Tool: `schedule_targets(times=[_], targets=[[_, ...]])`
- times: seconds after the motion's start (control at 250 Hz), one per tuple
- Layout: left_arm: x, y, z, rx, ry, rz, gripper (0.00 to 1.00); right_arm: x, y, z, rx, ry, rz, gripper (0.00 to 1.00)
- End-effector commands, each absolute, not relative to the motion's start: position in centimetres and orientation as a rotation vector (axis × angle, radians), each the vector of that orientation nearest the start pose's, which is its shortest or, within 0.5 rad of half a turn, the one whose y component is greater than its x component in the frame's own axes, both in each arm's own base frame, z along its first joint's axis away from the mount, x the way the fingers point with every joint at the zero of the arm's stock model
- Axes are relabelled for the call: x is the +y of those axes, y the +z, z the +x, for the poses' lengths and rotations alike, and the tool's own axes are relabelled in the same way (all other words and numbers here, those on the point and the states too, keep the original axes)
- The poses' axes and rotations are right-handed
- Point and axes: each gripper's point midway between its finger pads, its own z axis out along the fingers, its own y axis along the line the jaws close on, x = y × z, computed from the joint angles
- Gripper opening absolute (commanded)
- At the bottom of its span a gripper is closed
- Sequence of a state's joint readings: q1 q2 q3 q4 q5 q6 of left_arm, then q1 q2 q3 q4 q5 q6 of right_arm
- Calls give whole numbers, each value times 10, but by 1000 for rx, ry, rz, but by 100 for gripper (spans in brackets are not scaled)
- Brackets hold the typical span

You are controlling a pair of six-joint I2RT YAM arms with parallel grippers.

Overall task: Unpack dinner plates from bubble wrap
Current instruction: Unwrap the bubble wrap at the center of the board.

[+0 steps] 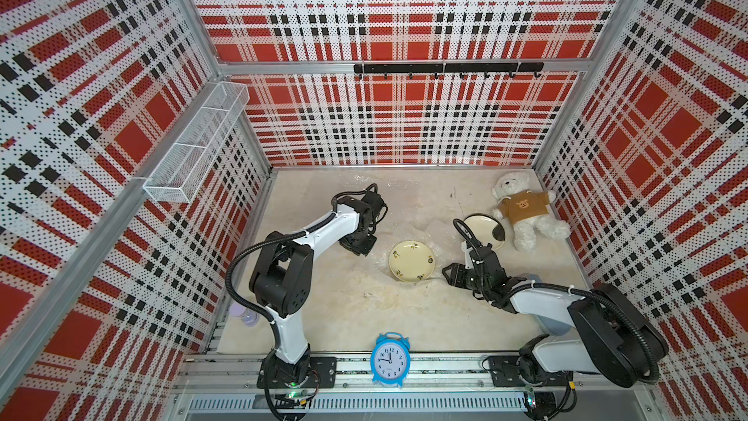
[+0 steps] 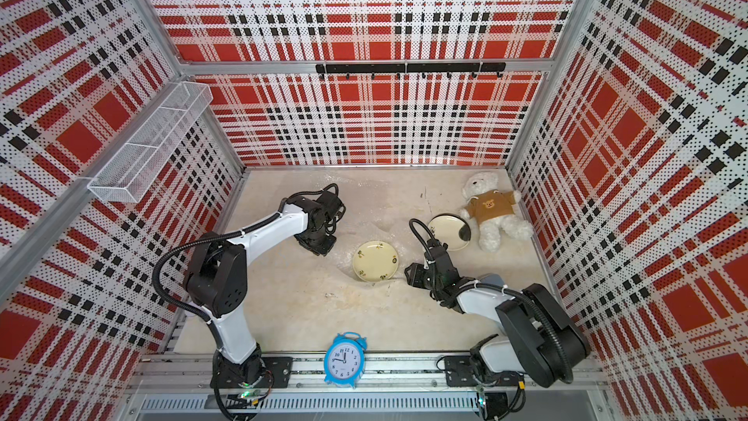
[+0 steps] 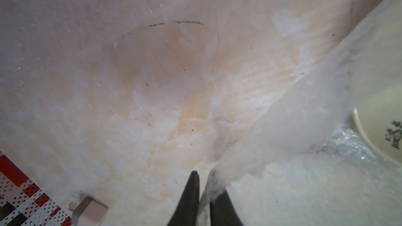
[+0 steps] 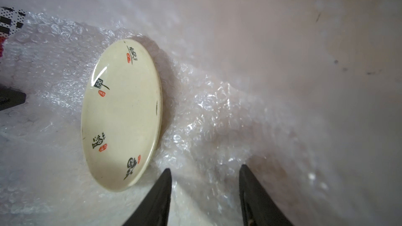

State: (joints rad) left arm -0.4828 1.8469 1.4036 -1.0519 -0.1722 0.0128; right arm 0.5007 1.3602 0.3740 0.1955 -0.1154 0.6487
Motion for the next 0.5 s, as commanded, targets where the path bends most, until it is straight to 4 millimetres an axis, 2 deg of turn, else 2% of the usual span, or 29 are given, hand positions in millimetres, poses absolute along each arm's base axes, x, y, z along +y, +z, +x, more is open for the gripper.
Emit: schedule_targets(times=[0.0,0.1,0.236,0.296,0.4,0.496], targets=[[-142,77,325,2960,166,749,16,152,6,247,2575,548,122,52],[-145,78,320,2969,123,741,17,158,39,255,2519,581,77,58],[-152,78,317,2976,36,728,18,177,99,263,2429,662,-45,64],[-155,78,317,2979,7,714,18,185,120,264,2425,713,-39,68],[-161,80,318,2978,-42,660,18,201,140,261,2484,794,21,73],[-167,82,321,2962,-89,599,19,208,134,254,2582,842,115,77]])
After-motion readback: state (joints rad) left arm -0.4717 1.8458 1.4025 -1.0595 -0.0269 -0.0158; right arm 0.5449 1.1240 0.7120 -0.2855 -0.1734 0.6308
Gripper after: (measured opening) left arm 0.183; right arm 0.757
